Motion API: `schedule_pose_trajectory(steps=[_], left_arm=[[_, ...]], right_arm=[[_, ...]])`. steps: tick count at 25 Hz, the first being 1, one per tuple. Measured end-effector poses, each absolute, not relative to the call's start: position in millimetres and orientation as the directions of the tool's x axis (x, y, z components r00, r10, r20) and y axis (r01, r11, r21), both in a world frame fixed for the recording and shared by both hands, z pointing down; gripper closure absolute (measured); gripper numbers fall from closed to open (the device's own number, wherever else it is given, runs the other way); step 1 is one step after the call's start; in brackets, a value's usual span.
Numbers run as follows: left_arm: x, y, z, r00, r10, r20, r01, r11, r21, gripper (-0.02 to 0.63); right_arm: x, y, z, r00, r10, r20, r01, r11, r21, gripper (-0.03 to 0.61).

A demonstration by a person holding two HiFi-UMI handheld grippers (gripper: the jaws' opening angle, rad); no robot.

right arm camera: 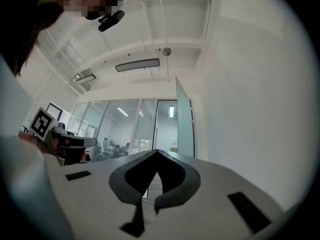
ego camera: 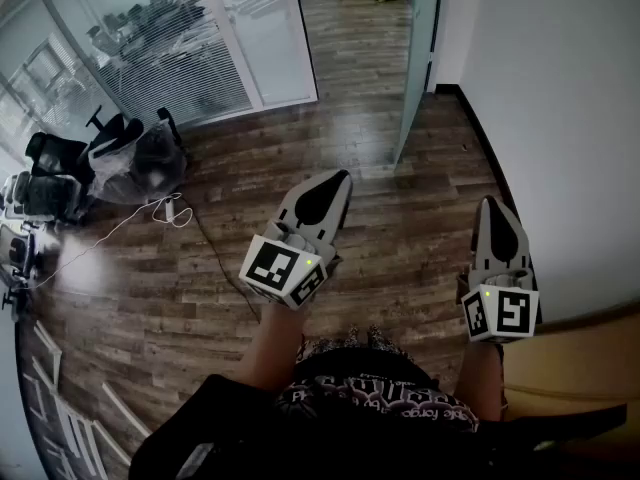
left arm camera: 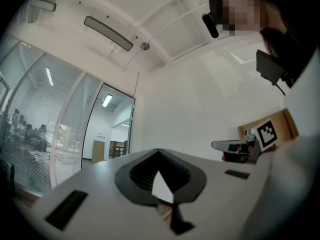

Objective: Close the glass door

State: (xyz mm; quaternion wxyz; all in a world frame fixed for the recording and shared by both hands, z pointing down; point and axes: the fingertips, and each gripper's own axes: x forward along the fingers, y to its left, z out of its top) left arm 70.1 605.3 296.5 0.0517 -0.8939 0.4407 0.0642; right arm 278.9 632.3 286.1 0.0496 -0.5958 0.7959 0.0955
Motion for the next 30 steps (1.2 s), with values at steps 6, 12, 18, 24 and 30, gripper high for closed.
schedule_pose_trajectory(steps=[6, 12, 18, 24, 30], left_arm=[[76, 606, 299, 0.615, -0.77, -0.168, -0.785, -0.619, -0.034, 0.62], [78, 607, 298, 0.611, -0.775, -0.162, -0.788, -0.615, -0.033, 0.62], [69, 609, 295, 0.621, -0.761, -0.188, -0.759, -0.644, 0.096, 0.62], [65, 608, 299, 0.583, -0.79, -0.192, -0.773, -0.611, 0.168, 0.62], [93, 616, 307, 0.579, -0.799, -0.164, -0.799, -0.596, 0.081, 0.62]], right_arm=[[280, 630, 287, -0.293, -0.936, -0.193, -0.956, 0.281, 0.09, 0.574], [283, 630, 289, -0.297, -0.936, -0.186, -0.954, 0.285, 0.089, 0.574], [277, 635, 292, -0.372, -0.911, -0.179, -0.928, 0.37, 0.049, 0.573], [294, 639, 297, -0.381, -0.908, -0.171, -0.924, 0.378, 0.052, 0.572], [313, 634, 307, -0.387, -0.91, -0.152, -0.922, 0.386, 0.038, 0.574]])
